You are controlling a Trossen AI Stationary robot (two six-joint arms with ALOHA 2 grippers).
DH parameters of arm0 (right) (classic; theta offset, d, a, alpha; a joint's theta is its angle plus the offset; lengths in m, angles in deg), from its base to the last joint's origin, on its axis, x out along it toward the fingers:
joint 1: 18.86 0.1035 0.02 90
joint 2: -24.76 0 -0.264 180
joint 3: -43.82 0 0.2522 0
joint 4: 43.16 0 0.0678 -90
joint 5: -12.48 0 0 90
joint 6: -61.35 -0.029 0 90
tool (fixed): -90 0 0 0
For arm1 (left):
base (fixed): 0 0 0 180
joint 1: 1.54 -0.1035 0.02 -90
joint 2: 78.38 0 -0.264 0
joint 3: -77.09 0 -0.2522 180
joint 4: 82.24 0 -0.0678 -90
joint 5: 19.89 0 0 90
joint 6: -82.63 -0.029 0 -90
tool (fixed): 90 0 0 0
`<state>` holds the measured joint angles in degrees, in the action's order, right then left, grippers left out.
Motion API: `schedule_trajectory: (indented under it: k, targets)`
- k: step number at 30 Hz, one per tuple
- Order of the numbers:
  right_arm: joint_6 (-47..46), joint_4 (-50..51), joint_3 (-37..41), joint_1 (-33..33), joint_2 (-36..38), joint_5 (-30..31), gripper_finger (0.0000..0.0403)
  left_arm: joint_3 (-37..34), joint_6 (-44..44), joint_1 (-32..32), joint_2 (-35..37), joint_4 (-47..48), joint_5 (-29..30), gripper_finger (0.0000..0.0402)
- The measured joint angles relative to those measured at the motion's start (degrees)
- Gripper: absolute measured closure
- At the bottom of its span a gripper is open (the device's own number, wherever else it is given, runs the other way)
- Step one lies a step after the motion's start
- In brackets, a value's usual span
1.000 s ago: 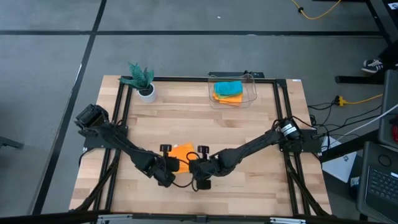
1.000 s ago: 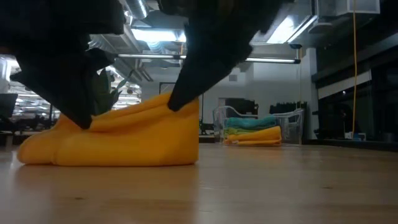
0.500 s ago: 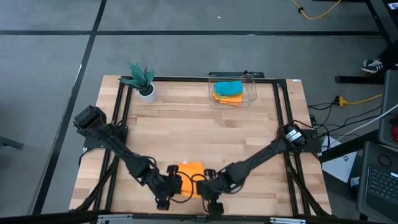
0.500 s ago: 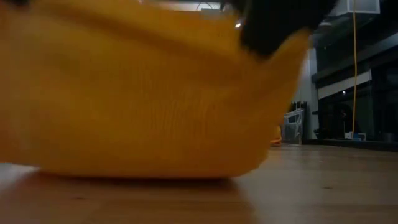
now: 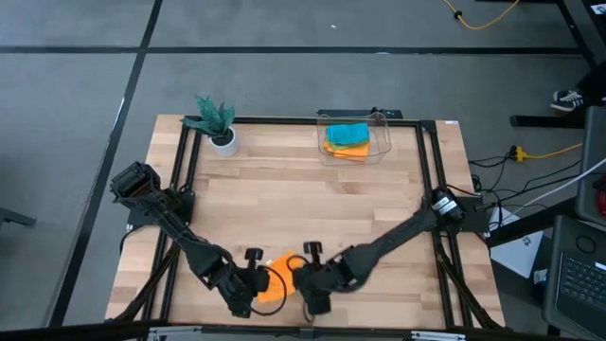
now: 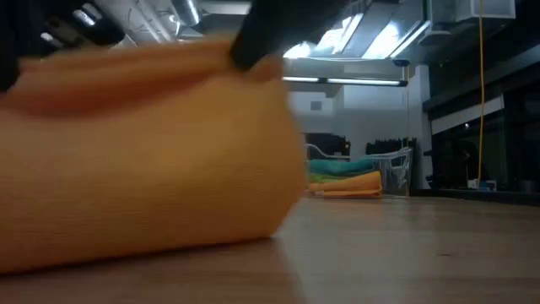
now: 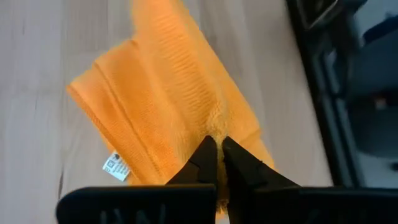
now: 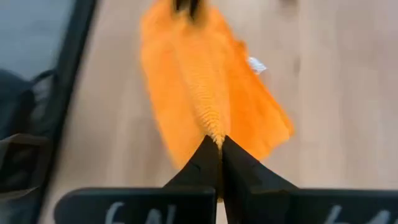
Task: Fold microfiber towels
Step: Fold the orange microfiber towel
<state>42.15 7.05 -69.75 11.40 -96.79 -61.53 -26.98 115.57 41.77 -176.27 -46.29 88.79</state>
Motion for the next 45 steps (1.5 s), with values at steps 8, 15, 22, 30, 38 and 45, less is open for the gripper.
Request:
schedule_trajectory:
  k: [8, 15, 22, 30, 38, 45]
  targets:
    - [7.78, -5.59, 0.09, -6.91, -5.38, -2.74, 0.04, -0.09, 2.89, 0.32, -0.55, 5.65, 0.66, 0.0401]
    - [11.37, -10.57, 0.04, -9.78, -9.94, -9.12, 0.04, -2.51, 5.89, 1.73, -4.93, 5.89, -0.11, 0.0401]
    - [10.79, -12.02, -0.15, -9.82, -11.75, -10.0, 0.04, -2.49, 6.01, 3.53, -5.0, 5.67, 0.35, 0.0401]
    - [8.95, -11.67, -0.15, -9.82, -11.79, -10.08, 0.04, -2.47, 8.64, 3.6, -0.59, 6.53, 1.92, 0.0401]
    - [7.2, -11.33, -0.13, -9.86, -11.86, -10.26, 0.04, -2.45, 18.28, 4.08, 5.53, 10.68, 0.83, 0.0361]
    - [1.23, -11.02, -0.11, -9.84, -11.86, -10.11, 0.04, -2.4, 19.89, 5.12, 7.12, 1.45, 3.61, 0.0298]
